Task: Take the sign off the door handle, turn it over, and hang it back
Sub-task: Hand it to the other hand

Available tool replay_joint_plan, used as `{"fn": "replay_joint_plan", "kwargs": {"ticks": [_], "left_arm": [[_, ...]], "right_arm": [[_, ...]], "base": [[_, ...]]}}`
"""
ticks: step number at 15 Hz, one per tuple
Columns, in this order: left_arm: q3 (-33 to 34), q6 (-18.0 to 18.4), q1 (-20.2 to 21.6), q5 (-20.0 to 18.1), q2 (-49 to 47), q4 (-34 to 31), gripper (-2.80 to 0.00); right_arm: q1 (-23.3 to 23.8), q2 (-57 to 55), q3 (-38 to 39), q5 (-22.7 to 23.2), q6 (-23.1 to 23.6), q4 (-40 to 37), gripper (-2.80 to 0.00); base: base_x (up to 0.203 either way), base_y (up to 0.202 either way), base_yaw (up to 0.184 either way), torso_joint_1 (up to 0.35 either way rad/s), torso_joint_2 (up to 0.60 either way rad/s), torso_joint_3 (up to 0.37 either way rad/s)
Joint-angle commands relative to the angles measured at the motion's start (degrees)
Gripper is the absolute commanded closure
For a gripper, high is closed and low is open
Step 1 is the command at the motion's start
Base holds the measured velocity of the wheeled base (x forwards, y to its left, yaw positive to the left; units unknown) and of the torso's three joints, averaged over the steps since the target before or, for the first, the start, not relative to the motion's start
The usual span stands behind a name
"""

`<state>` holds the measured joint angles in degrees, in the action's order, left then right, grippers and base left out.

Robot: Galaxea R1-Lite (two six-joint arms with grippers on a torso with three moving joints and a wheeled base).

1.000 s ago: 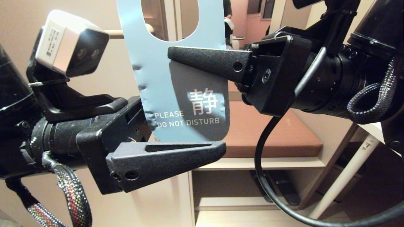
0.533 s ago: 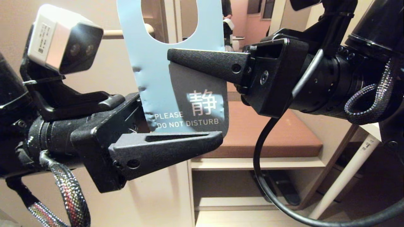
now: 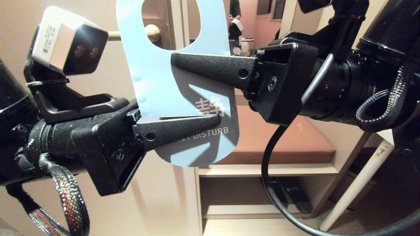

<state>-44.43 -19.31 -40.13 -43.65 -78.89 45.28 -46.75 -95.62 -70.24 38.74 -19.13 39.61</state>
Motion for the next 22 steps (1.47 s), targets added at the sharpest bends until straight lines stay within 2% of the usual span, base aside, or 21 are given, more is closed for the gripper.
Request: {"fn": "replay_joint_plan", "kwargs": {"ticks": [1, 11, 12, 19, 22], "left_arm": [[-0.04, -0.11, -0.03, -0.29, 0.15, 0.34, 0.0], [0.05, -0.11, -0.12, -0.29, 0.52, 0.34, 0.0], [0.05, -0.11, -0.21, -0.29, 0.72, 0.34, 0.0], [1.49, -0.14, -0.39, -0.29, 1.83, 0.34, 0.0], [3.85, -0.11, 0.0, -0.12, 3.35, 0.37, 0.0]], "right_arm": [[-0.01, -0.38, -0.07, 0.2, -0.12, 0.12, 0.0], [-0.01, -0.27, -0.07, -0.07, -0.12, -0.06, 0.0], [-0.01, -0.19, 0.01, -0.07, -0.12, -0.14, -2.8], [0.08, -0.19, -0.07, -0.22, 0.05, 0.03, -2.8], [0.08, 0.32, -0.42, -2.48, -0.03, 0.11, -2.8]], "base": [[0.0, 0.0, 0.0, 0.0, 0.0, 0.0], [0.0, 0.0, 0.0, 0.0, 0.0, 0.0], [0.0, 0.0, 0.0, 0.0, 0.0, 0.0], [0.0, 0.0, 0.0, 0.0, 0.0, 0.0], [0.0, 0.0, 0.0, 0.0, 0.0, 0.0]]}}
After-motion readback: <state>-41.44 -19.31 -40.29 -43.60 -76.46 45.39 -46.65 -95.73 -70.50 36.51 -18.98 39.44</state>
